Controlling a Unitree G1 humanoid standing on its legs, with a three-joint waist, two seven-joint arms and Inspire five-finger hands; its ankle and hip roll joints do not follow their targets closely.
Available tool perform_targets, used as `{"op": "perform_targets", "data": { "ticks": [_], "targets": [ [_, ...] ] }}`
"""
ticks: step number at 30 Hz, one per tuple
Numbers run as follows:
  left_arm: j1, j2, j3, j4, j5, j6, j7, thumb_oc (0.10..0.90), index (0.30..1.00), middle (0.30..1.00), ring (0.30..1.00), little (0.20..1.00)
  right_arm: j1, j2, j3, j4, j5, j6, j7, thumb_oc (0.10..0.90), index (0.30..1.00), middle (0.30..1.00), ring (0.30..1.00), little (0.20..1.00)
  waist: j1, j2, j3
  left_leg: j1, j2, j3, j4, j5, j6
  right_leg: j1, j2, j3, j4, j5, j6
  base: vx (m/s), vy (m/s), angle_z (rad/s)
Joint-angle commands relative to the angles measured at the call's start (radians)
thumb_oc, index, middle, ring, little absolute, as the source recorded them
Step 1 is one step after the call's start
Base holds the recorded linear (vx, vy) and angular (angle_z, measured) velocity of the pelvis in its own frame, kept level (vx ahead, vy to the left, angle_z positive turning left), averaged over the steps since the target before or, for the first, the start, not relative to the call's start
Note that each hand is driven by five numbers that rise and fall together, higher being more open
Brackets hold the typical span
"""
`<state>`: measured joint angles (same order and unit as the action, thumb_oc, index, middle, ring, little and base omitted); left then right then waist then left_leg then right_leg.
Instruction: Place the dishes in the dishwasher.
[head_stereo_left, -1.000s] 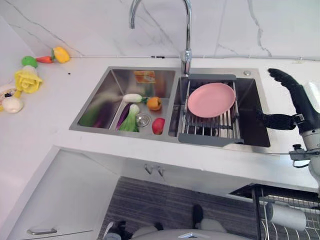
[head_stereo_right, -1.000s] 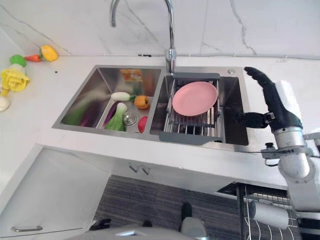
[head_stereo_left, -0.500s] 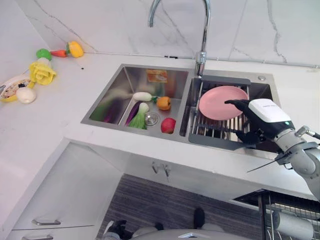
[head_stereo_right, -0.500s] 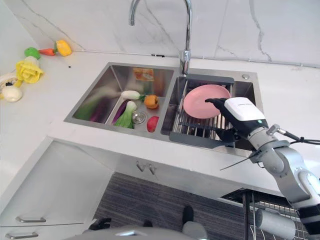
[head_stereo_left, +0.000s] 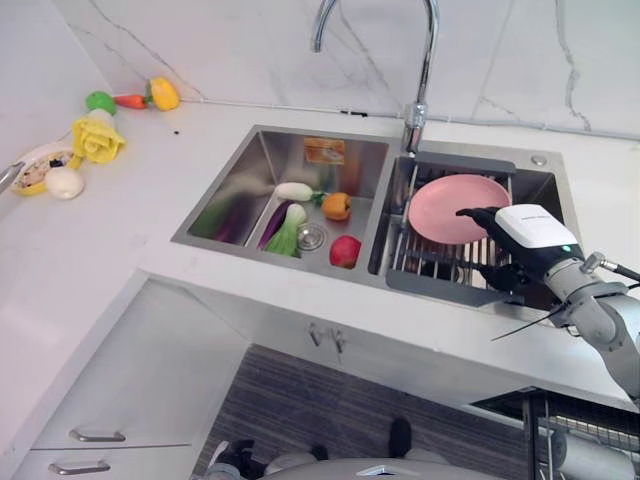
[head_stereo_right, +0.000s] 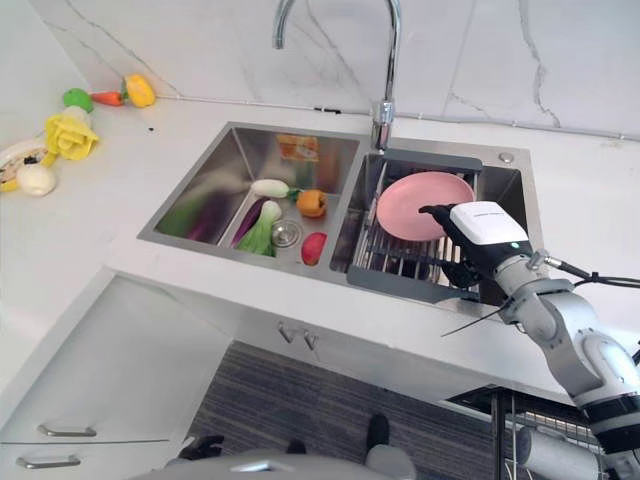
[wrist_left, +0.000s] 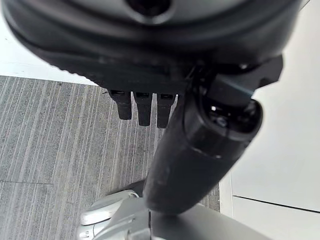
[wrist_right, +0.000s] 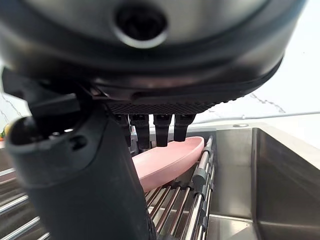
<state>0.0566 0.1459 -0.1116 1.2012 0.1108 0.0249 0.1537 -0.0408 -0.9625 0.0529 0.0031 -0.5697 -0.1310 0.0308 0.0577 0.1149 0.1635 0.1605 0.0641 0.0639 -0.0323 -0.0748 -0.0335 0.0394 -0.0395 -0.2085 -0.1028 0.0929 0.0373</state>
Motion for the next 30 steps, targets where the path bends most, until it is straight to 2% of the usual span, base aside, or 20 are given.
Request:
{"op": "perform_targets", "data": {
  "ticks": [1, 3, 5, 6, 9, 10, 11, 13, 23, 30],
  "targets": [
    [-0.049, 0.030, -0.031, 0.081, 0.017, -0.010, 0.033, 0.800, 0.900, 0.900, 0.900, 0.900, -0.184, 0.018, 0.109, 0.108, -0.228, 0.032, -0.214, 0.800, 0.900, 0.900, 0.900, 0.900, 0.029, -0.111, -0.054, -0.043, -0.010, -0.026, -0.047, 0.098, -0.066, 0.157, -0.064, -0.031, 0.022, -0.128, 0.084, 0.03, 0.005, -0.07],
    [-0.055, 0.026, -0.042, 0.088, 0.011, -0.007, 0.045, 0.800, 0.900, 0.900, 0.900, 0.900, -0.233, 0.054, 0.152, 0.178, -0.271, 0.064, -0.256, 0.800, 0.900, 0.900, 0.900, 0.900, 0.039, -0.114, -0.056, -0.044, -0.010, -0.030, -0.048, 0.097, -0.067, 0.159, -0.065, -0.037, 0.021, -0.129, 0.084, 0.00, -0.002, 0.09],
    [-0.055, 0.026, -0.040, 0.088, 0.011, -0.007, 0.045, 0.800, 0.900, 0.900, 0.900, 0.900, -0.238, 0.056, 0.157, 0.183, -0.272, 0.064, -0.258, 0.800, 0.900, 0.900, 0.900, 0.900, 0.037, -0.115, -0.056, -0.044, -0.010, -0.030, -0.048, 0.097, -0.067, 0.159, -0.065, -0.037, 0.021, -0.129, 0.084, 0.00, -0.003, 0.22],
    [-0.064, 0.022, -0.053, 0.095, 0.011, -0.003, 0.050, 0.800, 0.900, 0.900, 0.900, 0.900, -0.276, 0.088, 0.198, 0.252, -0.313, 0.094, -0.283, 0.800, 0.900, 0.900, 0.900, 0.900, 0.046, -0.115, -0.059, -0.045, -0.008, -0.035, -0.048, 0.100, -0.070, 0.162, -0.063, -0.042, 0.020, -0.130, 0.081, 0.00, 0.001, 0.18],
    [-0.067, 0.018, -0.060, 0.098, 0.009, -0.005, 0.056, 0.800, 0.900, 0.900, 0.900, 0.900, -0.289, 0.108, 0.213, 0.284, -0.331, 0.110, -0.304, 0.800, 0.900, 0.900, 0.900, 0.900, 0.049, -0.115, -0.061, -0.045, -0.008, -0.039, -0.049, 0.100, -0.071, 0.165, -0.063, -0.046, 0.020, -0.131, 0.080, 0.00, 0.000, 0.00],
    [-0.069, 0.017, -0.062, 0.101, 0.006, -0.004, 0.060, 0.800, 0.900, 0.900, 0.900, 0.900, -0.296, 0.113, 0.214, 0.289, -0.335, 0.117, -0.312, 0.769, 0.853, 0.853, 0.853, 0.853, 0.050, -0.114, -0.062, -0.044, -0.008, -0.041, -0.050, 0.101, -0.072, 0.165, -0.063, -0.049, 0.020, -0.131, 0.080, 0.00, -0.001, 0.06],
    [-0.072, 0.012, -0.068, 0.105, 0.007, -0.004, 0.065, 0.800, 0.900, 0.900, 0.900, 0.900, -0.304, 0.133, 0.228, 0.323, -0.349, 0.131, -0.336, 0.602, 0.604, 0.604, 0.604, 0.604, 0.055, -0.113, -0.063, -0.045, -0.008, -0.046, -0.050, 0.103, -0.073, 0.167, -0.063, -0.054, 0.019, -0.130, 0.080, 0.00, 0.004, 0.05],
    [-0.078, 0.011, -0.071, 0.108, 0.007, -0.002, 0.073, 0.800, 0.900, 0.900, 0.900, 0.900, -0.313, 0.149, 0.234, 0.345, -0.356, 0.145, -0.367, 0.400, 0.300, 0.300, 0.300, 0.300, 0.058, -0.112, -0.063, -0.046, -0.008, -0.052, -0.051, 0.104, -0.074, 0.169, -0.063, -0.061, 0.019, -0.130, 0.080, -0.01, 0.005, 0.06],
    [-0.093, 0.007, -0.074, 0.111, 0.018, -0.001, 0.098, 0.800, 0.900, 0.900, 0.900, 0.900, -0.298, 0.178, 0.212, 0.354, -0.400, 0.188, -0.449, 0.400, 0.300, 0.300, 0.300, 0.300, 0.062, -0.111, -0.070, -0.054, -0.006, -0.072, -0.054, 0.109, -0.081, 0.173, -0.064, -0.085, 0.017, -0.131, 0.080, -0.01, 0.002, 0.06],
    [-0.088, 0.003, -0.070, 0.104, 0.033, 0.000, 0.102, 0.800, 0.900, 0.900, 0.900, 0.900, -0.237, 0.152, 0.082, 0.201, -0.379, 0.193, -0.508, 0.400, 0.300, 0.300, 0.300, 0.300, 0.057, -0.108, -0.072, -0.056, -0.004, -0.082, -0.054, 0.111, -0.084, 0.174, -0.062, -0.088, 0.016, -0.135, 0.079, -0.01, 0.003, 0.09]
  ]
}}
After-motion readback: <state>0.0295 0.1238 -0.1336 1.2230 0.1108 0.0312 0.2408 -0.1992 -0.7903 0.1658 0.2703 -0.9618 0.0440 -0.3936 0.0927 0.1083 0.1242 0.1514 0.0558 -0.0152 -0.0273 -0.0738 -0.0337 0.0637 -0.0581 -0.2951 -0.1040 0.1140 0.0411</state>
